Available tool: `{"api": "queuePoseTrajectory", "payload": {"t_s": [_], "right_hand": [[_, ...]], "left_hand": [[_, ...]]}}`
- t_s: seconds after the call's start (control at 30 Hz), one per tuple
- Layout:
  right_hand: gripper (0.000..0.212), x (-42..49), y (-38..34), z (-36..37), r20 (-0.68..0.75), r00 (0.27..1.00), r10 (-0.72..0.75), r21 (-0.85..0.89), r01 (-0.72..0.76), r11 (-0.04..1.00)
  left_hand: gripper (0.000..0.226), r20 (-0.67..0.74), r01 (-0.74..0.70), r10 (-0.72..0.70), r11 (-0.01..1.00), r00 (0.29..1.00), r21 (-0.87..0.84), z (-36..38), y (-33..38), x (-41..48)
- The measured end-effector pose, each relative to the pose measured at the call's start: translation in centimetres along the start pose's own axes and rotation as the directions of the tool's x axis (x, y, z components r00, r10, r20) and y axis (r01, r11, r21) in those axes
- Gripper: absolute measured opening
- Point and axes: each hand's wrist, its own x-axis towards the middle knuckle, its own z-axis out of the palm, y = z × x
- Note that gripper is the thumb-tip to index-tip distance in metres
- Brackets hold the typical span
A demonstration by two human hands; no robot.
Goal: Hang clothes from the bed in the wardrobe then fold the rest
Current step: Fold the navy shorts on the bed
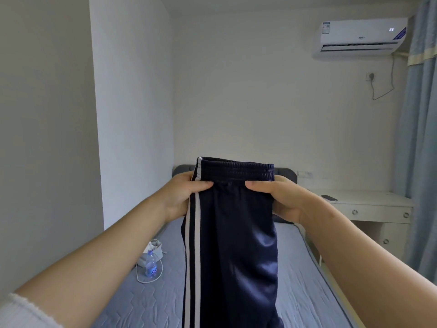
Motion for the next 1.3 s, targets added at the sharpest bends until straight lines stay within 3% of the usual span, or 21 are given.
{"api": "queuePoseTrajectory", "payload": {"t_s": [0.07,0.17,0.23,0.33,0.43,0.5,0.57,0.67,0.73,0.8,0.9,1.07,1.3], "right_hand": [[0.013,0.0,0.2,-0.2,-0.049,0.999,0.010,0.059,-0.007,0.998],[0.015,0.2,0.8,-0.2,-0.107,0.994,-0.003,0.045,0.008,0.999],[0.017,0.1,1.2,-0.3,-0.068,0.998,0.001,0.039,0.002,0.999],[0.027,-0.2,1.0,-1.3,0.111,0.993,0.029,0.025,-0.032,0.999],[0.017,0.4,0.8,-1.9,0.228,0.973,0.029,0.047,-0.041,0.998],[0.020,1.6,1.3,-1.5,0.182,0.980,0.086,0.006,-0.089,0.996],[0.027,3.0,2.5,-1.0,0.040,0.991,0.128,-0.241,-0.115,0.964],[0.024,5.5,5.3,-0.4,-0.066,0.986,0.154,-0.562,-0.165,0.810],[0.020,7.9,7.8,0.2,-0.086,0.974,0.210,-0.577,-0.220,0.787],[0.014,10.5,10.4,1.6,-0.136,0.958,0.254,-0.483,-0.288,0.827],[0.011,15.7,13.2,4.0,-0.306,0.927,0.214,-0.278,-0.302,0.912],[0.025,23.7,11.6,5.4,-0.469,0.850,-0.240,-0.423,0.023,0.906],[0.018,26.5,4.4,8.4,-0.492,0.702,-0.515,-0.462,0.291,0.838]], "left_hand": [[0.018,0.029,-0.007,0.002,0.983,1.000,0.182,-0.2,0.1,-0.2],[0.014,0.020,0.011,-0.027,0.826,0.999,0.563,-0.3,1.0,-0.6],[0.017,0.022,0.028,-0.056,0.749,0.998,0.662,-0.5,1.8,-1.0],[0.021,0.045,0.076,-0.138,0.759,0.989,0.647,-1.2,2.8,-2.0],[0.018,-0.042,0.162,-0.171,0.784,0.984,0.599,-2.0,3.2,-2.4],[0.004,-0.183,0.237,-0.154,0.727,0.971,0.644,-2.3,2.7,-2.1],[0.006,-0.282,0.337,-0.194,0.673,0.940,0.659,-3.2,1.4,-1.8],[0.014,-0.283,0.455,-0.356,0.711,0.890,0.535,-5.8,-1.5,-1.1],[0.017,-0.261,0.522,-0.453,0.740,0.853,0.424,-7.8,-3.8,-0.2],[0.029,-0.289,0.561,-0.487,0.772,0.824,0.298,-9.8,-6.7,1.6],[0.043,-0.379,0.523,-0.429,0.831,0.820,0.191,-12.9,-9.4,5.3],[0.022,-0.380,0.230,-0.085,0.907,0.921,0.354,-17.8,-5.4,12.0],[0.011,-0.241,-0.108,0.252,0.866,0.937,0.489,-21.3,2.3,13.9]]}}
